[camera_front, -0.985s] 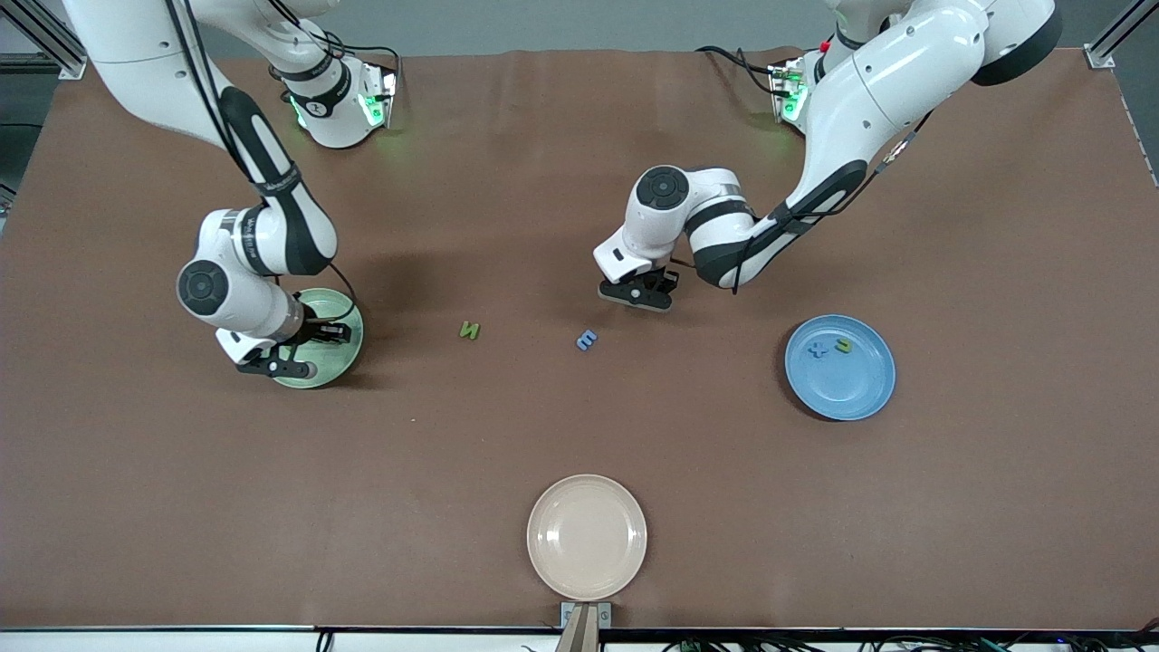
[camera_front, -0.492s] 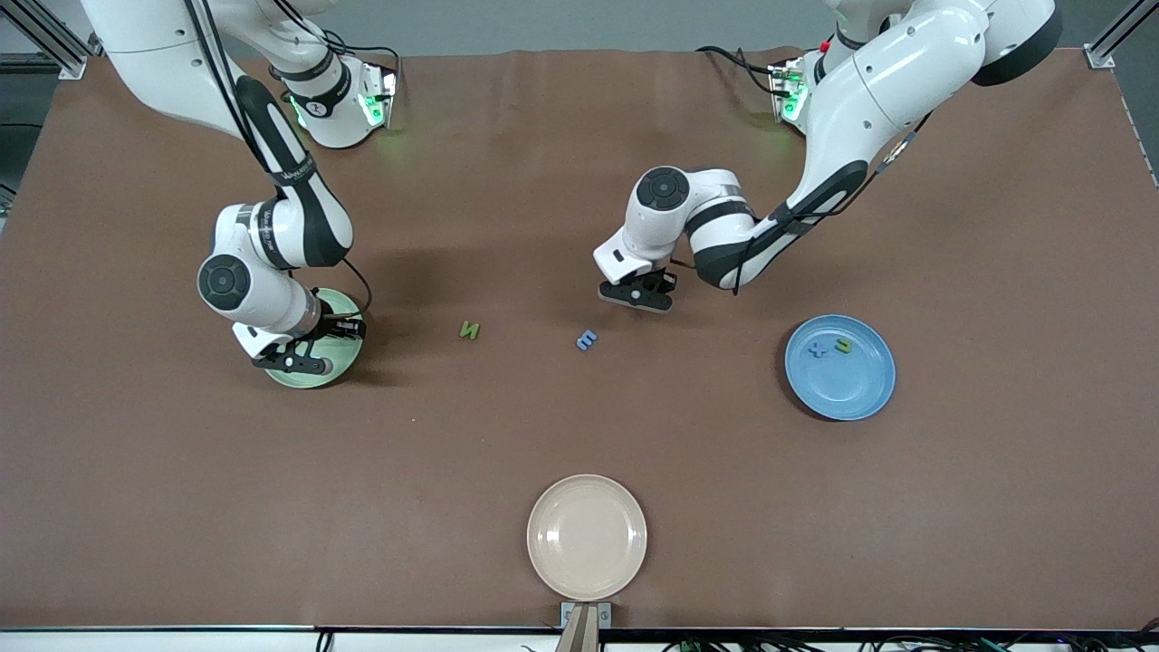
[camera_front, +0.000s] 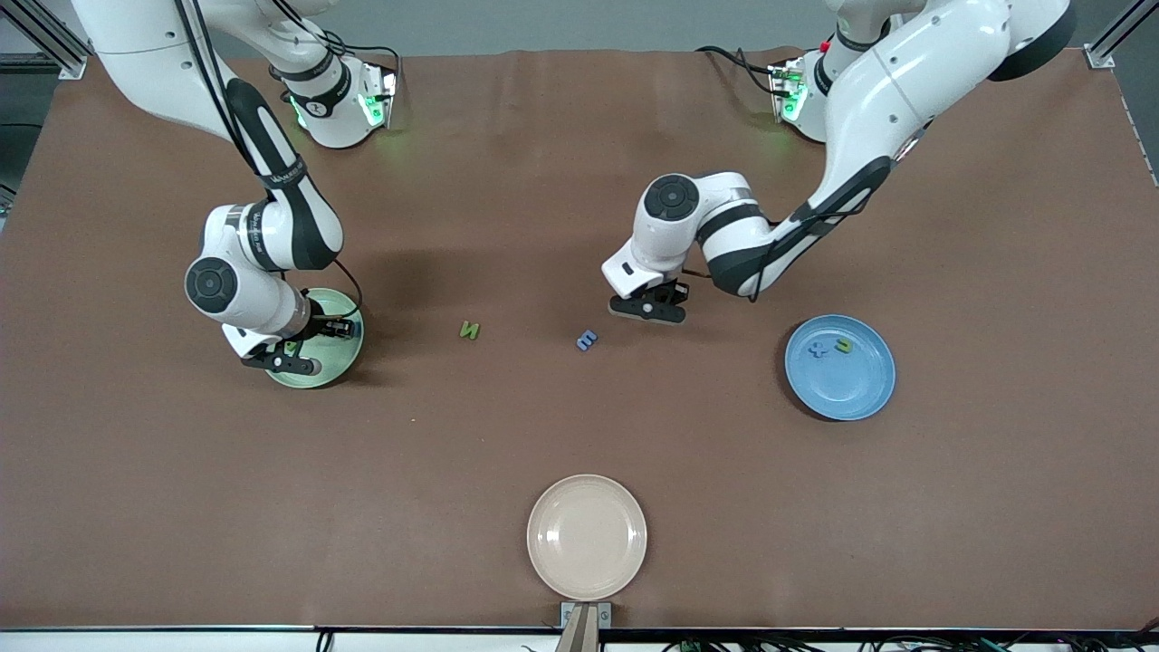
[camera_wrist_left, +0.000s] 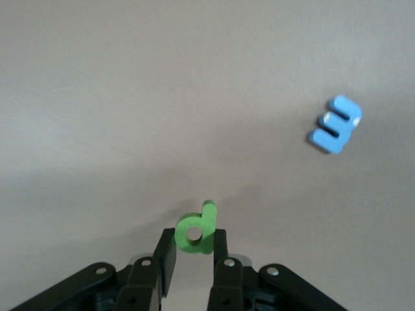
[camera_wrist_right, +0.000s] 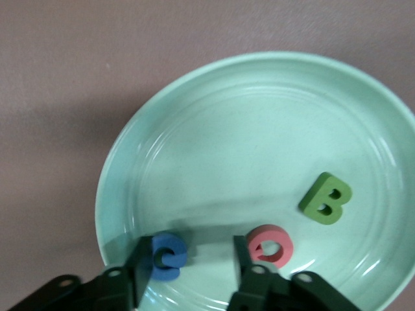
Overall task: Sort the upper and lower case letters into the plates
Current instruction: 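Drop the C on the green plate while the left gripper grasps the d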
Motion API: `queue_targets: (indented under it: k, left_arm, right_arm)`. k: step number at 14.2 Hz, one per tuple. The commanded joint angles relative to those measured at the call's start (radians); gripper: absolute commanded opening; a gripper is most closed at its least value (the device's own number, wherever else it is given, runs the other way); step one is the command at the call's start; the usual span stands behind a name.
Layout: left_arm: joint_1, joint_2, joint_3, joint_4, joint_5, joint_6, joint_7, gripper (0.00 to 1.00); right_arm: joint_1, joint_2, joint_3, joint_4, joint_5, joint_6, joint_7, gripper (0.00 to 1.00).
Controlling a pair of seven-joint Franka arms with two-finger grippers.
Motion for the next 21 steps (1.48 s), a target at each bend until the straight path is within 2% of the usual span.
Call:
queue_targets:
  k: [1,3,4,8,10,12,14,17,19,21]
  left_arm:
    - [0.156,-0.031,-0.113,-0.006,-0.028,-0.118,0.075,0.05]
    - [0.288,-0.031,-0.187,-0.011,-0.028,-0.169,0.132,0.05]
    - [0.349,-0.033,-0.208,-0.014,-0.028,-0.187,0.173,0.05]
    - [0.513,-0.034,-0.218,-0.031,-0.010,-0.218,0.301,0.05]
    - [0.582,-0.028,-0.212,-0.043,0.071,-0.217,0.341,0.05]
    - [0.613,-0.014,-0.192,-0.042,0.151,-0.211,0.356,0.05]
    - [0.613,0.001,-0.137,-0.040,0.195,-0.195,0.399,0.05]
    - [0.606,0.010,-0.065,-0.032,0.195,-0.134,0.477,0.05]
    - [0.597,0.012,-0.026,-0.029,0.195,-0.096,0.505,0.05]
    - [0.597,0.027,-0.018,-0.031,0.195,-0.091,0.513,0.06]
  right_arm:
    - [-0.017,-0.054,0.008,0.075,0.002,-0.142,0.024,1.00]
    - [0.002,-0.052,0.014,0.195,0.002,-0.286,0.123,1.00]
    - [0.029,-0.054,0.016,0.212,0.002,-0.303,0.157,1.00]
    - [0.196,-0.046,0.016,0.208,0.003,-0.229,0.413,1.00]
    - [0.287,-0.037,0.014,0.204,0.003,-0.155,0.571,1.00]
    - [0.344,-0.005,0.014,0.198,0.003,-0.081,0.625,1.00]
    - [0.381,0.024,0.016,0.182,0.003,-0.011,0.649,1.00]
    - [0.425,0.081,0.014,0.142,0.002,0.132,0.646,1.00]
    - [0.439,0.116,0.014,0.140,-0.001,0.172,0.638,1.00]
    - [0.441,0.129,0.014,0.140,-0.010,0.180,0.629,1.00]
